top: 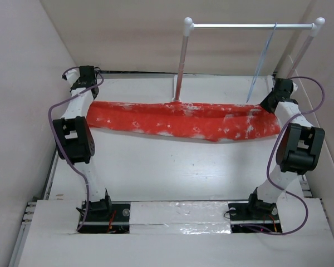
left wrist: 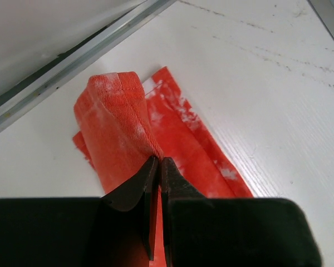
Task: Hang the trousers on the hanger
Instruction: Fold the trousers at the center of the board.
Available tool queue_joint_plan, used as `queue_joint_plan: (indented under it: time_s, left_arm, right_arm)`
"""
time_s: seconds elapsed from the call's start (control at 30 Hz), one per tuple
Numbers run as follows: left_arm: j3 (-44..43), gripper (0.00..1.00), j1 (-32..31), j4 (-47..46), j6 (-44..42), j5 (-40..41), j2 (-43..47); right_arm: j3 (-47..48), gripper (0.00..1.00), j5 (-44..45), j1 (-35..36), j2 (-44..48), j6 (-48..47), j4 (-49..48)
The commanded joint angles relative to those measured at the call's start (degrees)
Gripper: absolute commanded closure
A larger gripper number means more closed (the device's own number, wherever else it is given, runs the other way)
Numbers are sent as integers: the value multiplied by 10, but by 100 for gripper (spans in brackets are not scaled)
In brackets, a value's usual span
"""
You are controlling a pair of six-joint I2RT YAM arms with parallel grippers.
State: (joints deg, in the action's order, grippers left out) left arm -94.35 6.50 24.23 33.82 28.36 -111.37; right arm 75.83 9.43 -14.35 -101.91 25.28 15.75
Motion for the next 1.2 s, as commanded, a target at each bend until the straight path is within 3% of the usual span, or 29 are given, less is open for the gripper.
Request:
queue_joint_plan:
  time_s: [0.0, 0.1, 0.13, 0.17, 0.23, 0.27, 0.3, 0.37, 0.4, 0.47, 0.67, 0.73, 0.77, 0.8, 0.83, 1.0, 1.07, 1.1, 1.17]
  left_arm:
    - [-47, 100, 13, -24, -31, 54, -23]
    - [-68, 99, 13, -19, -35, 50, -58]
    - [-75, 96, 13, -18, -41, 46, -76]
    - [-93, 86, 13, -12, -46, 41, -86]
    - [-119, 77, 8, 5, -51, 40, -111]
    - [-129, 63, 8, 9, -54, 38, -114]
    - [-128, 56, 8, 8, -57, 35, -114]
    - [-97, 38, 8, -15, -55, 30, -94]
    - [-82, 34, 8, -26, -57, 26, -83]
    - [-39, 33, 8, -51, -55, 20, -54]
    - [92, 34, 8, -81, -22, 0, 33]
    - [127, 35, 8, -87, -11, -14, 69]
    - [163, 35, 8, -96, -10, -16, 79]
    - [178, 35, 17, -98, -7, -26, 89]
    - [191, 35, 23, -100, 0, -37, 96]
    - [253, 35, 49, -100, 13, -92, 109]
    - [260, 35, 49, -106, 12, -105, 103]
    - [262, 35, 49, -110, 12, -117, 101]
    - [265, 35, 49, -121, 17, -140, 94]
  right_arm:
    - [41, 100, 21, -30, -12, -19, -68]
    - [38, 100, -6, -30, -22, -17, -93]
    - [40, 97, -26, -30, -28, -19, -99]
    - [43, 94, -36, -35, -33, -21, -103]
    - [64, 77, -58, -35, -47, -22, -89]
    - [70, 67, -64, -35, -49, -26, -79]
    - [73, 47, -67, -30, -47, -29, -75]
    - [63, 26, -78, -24, -30, -29, -96]
    - [55, 13, -88, -24, -23, -29, -102]
    - [27, 6, -111, -24, 9, -30, -110]
    - [-126, 4, -135, -13, 129, -11, -188]
    - [-174, 12, -137, -2, 189, -7, -222]
    - [-223, 29, -140, 7, 209, -6, -234]
    - [-247, 79, -145, 7, 228, -6, -255]
    - [-270, 100, -152, 15, 265, -5, -263]
    - [-402, 97, -150, 31, 351, -2, -302]
    - [-456, 77, -152, 10, 373, -1, -309]
    - [-470, 54, -153, -1, 378, -2, -310]
    - [-500, 34, -171, -41, 391, -1, -306]
